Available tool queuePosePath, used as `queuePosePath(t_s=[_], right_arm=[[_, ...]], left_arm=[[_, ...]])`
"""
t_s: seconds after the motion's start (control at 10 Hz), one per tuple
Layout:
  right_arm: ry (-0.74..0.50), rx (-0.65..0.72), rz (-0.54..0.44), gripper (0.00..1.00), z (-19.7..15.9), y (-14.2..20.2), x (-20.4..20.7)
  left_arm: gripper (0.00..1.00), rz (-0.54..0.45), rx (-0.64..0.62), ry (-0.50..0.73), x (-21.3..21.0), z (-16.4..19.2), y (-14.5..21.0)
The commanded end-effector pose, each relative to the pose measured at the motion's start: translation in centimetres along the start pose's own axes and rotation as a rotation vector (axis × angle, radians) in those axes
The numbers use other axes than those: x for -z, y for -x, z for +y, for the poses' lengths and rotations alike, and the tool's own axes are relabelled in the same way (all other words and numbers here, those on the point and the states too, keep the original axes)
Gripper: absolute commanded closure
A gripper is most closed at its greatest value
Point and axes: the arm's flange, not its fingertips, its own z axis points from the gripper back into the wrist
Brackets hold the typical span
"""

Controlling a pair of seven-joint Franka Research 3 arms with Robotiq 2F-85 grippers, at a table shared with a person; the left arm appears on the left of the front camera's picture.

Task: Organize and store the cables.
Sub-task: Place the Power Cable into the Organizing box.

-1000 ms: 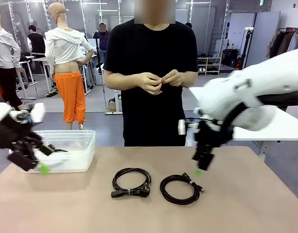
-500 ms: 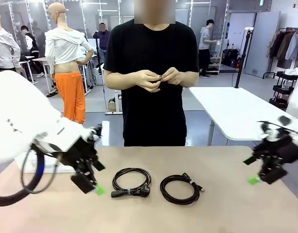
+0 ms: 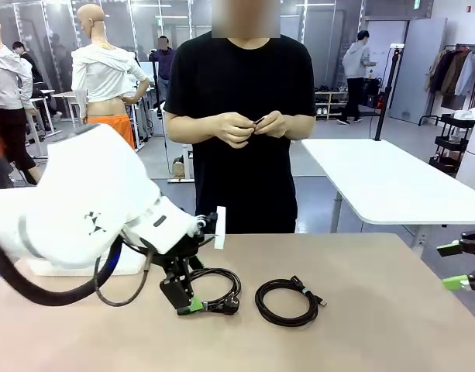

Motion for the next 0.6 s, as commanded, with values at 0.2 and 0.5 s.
queuePosePath(t_s=[0.2, 0.5], right_arm=[[0.018, -0.017, -0.153, 0.00, 1.8, 4.0, 1.3], [0.011, -0.013, -0.133, 0.00, 0.5, 3.3, 0.4]], left_arm=[[0.00, 0.105, -0.031, 0.012, 3.5, 2.4, -1.3], [0.00, 0.075, -0.004, 0.006, 3.0, 1.2, -0.6]])
